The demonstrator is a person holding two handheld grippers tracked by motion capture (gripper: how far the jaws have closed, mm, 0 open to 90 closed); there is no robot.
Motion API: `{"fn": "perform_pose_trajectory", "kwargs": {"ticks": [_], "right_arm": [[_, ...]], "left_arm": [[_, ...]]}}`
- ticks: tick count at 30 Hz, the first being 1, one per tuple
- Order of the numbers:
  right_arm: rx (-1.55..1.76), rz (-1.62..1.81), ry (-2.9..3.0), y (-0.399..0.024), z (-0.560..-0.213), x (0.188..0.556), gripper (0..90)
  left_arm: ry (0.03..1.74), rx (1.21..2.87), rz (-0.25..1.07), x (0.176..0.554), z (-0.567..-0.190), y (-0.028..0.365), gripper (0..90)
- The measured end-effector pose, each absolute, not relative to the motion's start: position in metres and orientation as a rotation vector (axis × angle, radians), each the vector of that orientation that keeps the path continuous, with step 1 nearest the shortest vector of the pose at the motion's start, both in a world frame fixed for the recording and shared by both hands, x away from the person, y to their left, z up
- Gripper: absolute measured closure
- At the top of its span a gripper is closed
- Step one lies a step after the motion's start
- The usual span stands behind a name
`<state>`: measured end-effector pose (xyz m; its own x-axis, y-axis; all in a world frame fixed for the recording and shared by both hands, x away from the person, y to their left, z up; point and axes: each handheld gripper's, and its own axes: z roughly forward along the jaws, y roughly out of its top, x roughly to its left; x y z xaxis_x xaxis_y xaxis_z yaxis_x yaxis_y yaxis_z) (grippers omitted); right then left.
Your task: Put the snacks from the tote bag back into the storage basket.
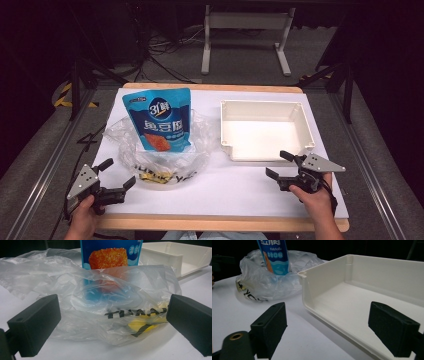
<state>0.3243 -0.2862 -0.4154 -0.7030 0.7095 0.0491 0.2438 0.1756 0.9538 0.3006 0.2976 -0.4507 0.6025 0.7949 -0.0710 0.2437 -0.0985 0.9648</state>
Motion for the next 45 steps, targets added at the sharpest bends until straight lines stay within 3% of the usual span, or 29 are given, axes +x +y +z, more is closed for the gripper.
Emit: {"fn": "perform_pose_trajectory", "kwargs": {"ticks": [45], "right_arm": [[0.701, 1.545, 2.155, -0.245, -0.315, 0.329, 12.6]], "left_arm": [[0.882, 1.665, 0.578, 0.301, -0.451, 0.297, 0.1]]}}
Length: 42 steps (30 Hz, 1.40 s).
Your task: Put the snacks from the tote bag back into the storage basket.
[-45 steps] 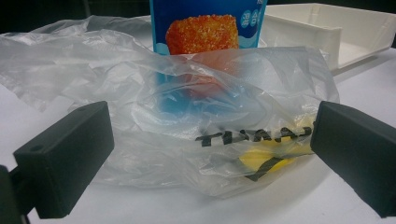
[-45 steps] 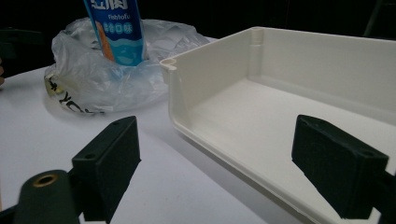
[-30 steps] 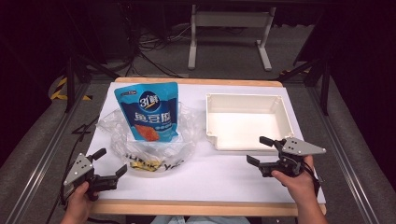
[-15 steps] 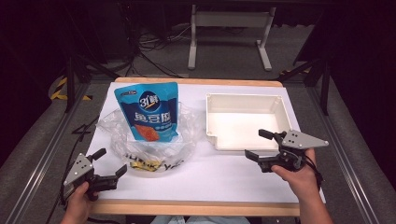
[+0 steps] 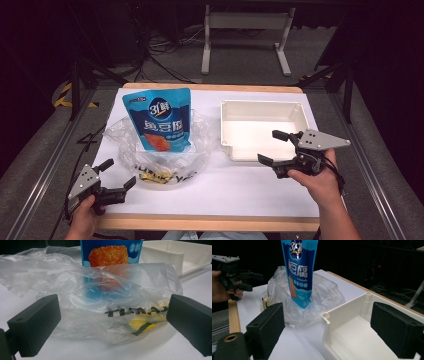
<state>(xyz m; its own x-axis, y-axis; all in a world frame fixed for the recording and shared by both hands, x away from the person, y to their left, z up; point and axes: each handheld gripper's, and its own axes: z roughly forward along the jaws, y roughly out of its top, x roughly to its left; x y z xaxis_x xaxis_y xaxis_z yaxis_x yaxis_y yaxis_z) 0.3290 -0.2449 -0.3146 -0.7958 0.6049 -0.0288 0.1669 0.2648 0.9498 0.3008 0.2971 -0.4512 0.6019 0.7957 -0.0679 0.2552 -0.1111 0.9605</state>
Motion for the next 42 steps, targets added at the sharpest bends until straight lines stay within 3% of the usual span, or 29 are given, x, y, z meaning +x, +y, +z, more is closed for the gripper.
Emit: {"fn": "perform_pose_trajectory", "kwargs": {"ticks": [42], "right_arm": [[0.614, 1.642, 2.249, -0.140, -0.289, 0.411, 4.1]], "left_arm": [[0.876, 1.653, 0.574, 0.301, -0.451, 0.298, 0.2]]}}
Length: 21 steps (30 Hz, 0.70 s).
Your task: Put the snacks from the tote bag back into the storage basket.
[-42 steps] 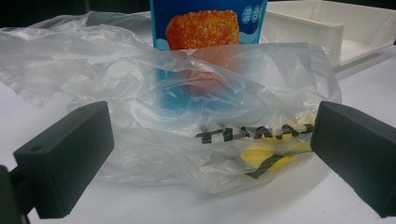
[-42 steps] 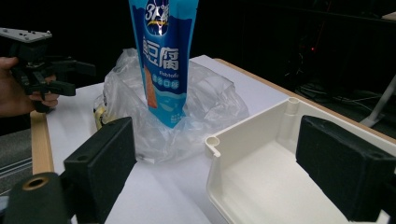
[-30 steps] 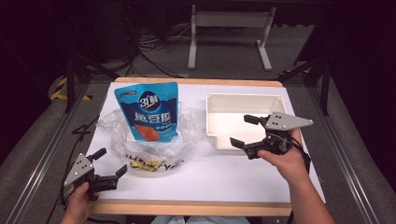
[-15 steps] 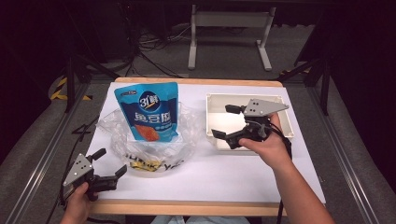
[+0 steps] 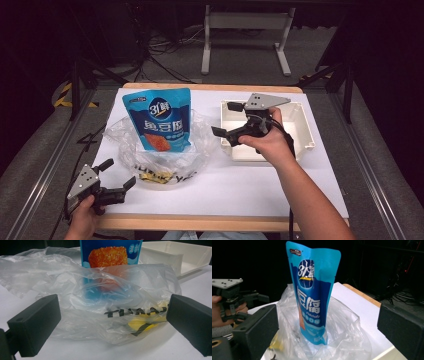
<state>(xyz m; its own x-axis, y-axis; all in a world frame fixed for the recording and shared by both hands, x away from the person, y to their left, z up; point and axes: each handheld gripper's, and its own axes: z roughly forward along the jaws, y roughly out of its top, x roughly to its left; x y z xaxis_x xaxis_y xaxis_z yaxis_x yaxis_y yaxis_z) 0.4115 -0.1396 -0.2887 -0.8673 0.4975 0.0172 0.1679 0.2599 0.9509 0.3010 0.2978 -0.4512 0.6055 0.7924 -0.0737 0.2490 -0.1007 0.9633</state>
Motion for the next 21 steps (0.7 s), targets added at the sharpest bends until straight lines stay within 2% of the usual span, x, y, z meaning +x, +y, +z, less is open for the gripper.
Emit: {"fn": "perform_pose_trajectory", "kwargs": {"ticks": [21], "right_arm": [[0.573, 1.615, 2.299, -0.092, -0.295, 0.443, 3.5]], "left_arm": [[0.871, 1.649, 0.570, 0.301, -0.451, 0.298, 0.2]]}}
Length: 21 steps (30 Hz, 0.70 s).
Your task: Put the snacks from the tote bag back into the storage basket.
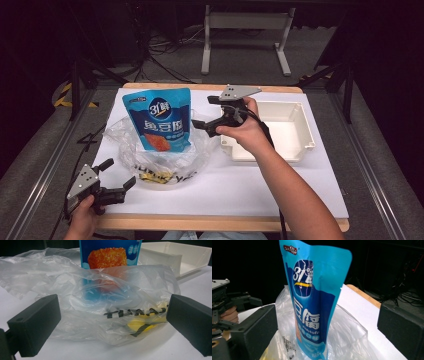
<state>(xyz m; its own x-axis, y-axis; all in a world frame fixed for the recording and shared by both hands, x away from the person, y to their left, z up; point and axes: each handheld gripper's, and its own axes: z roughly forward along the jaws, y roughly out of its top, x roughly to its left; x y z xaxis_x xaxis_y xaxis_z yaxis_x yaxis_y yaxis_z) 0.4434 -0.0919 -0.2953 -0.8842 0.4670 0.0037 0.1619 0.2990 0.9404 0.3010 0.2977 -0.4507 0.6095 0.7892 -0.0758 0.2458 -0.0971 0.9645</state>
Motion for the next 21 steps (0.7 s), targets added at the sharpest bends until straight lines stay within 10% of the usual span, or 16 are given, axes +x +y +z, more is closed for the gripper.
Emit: {"fn": "perform_pose_trajectory", "kwargs": {"ticks": [21], "right_arm": [[0.531, 1.630, 2.355, -0.041, -0.329, 0.470, 4.0]], "left_arm": [[0.861, 1.636, 0.563, 0.301, -0.450, 0.297, 0.2]]}}
